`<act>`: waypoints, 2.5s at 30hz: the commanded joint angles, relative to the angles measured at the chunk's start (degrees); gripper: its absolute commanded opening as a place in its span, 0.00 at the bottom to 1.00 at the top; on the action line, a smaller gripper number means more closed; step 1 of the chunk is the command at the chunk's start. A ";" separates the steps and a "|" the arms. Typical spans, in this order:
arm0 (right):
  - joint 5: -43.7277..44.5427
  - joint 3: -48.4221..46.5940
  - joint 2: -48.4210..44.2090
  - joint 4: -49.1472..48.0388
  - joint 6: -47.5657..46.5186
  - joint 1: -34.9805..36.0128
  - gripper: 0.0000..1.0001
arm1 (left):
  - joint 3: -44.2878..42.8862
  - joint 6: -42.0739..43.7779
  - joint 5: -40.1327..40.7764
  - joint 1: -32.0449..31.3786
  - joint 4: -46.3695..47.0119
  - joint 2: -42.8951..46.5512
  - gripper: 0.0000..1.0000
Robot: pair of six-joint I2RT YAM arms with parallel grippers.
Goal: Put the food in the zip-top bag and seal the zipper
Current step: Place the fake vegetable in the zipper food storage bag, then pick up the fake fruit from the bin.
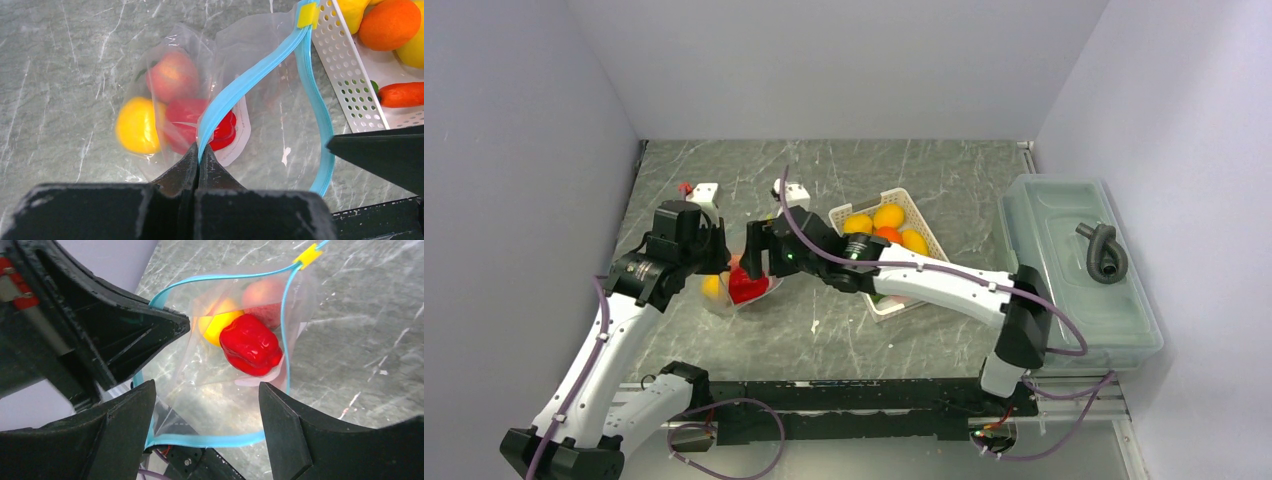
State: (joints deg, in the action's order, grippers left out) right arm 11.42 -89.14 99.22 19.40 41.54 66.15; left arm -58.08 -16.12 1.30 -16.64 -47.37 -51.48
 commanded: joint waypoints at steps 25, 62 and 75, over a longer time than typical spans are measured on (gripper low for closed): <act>20.61 14.03 -16.78 15.28 -7.33 -16.88 0.78 | 0.17 0.87 -0.71 -0.05 1.96 -0.06 0.00; 7.71 -4.44 11.67 15.53 -13.33 -28.87 0.82 | 0.12 1.15 -0.33 -0.01 1.87 -0.72 0.00; 4.11 -7.12 18.51 14.81 -13.62 -30.54 0.90 | 0.21 1.26 -0.63 -0.05 1.85 -0.64 0.00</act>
State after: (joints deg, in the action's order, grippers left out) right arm 17.26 -94.15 116.60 35.48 28.60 36.05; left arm -58.08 -15.73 1.30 -16.64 -47.37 -52.34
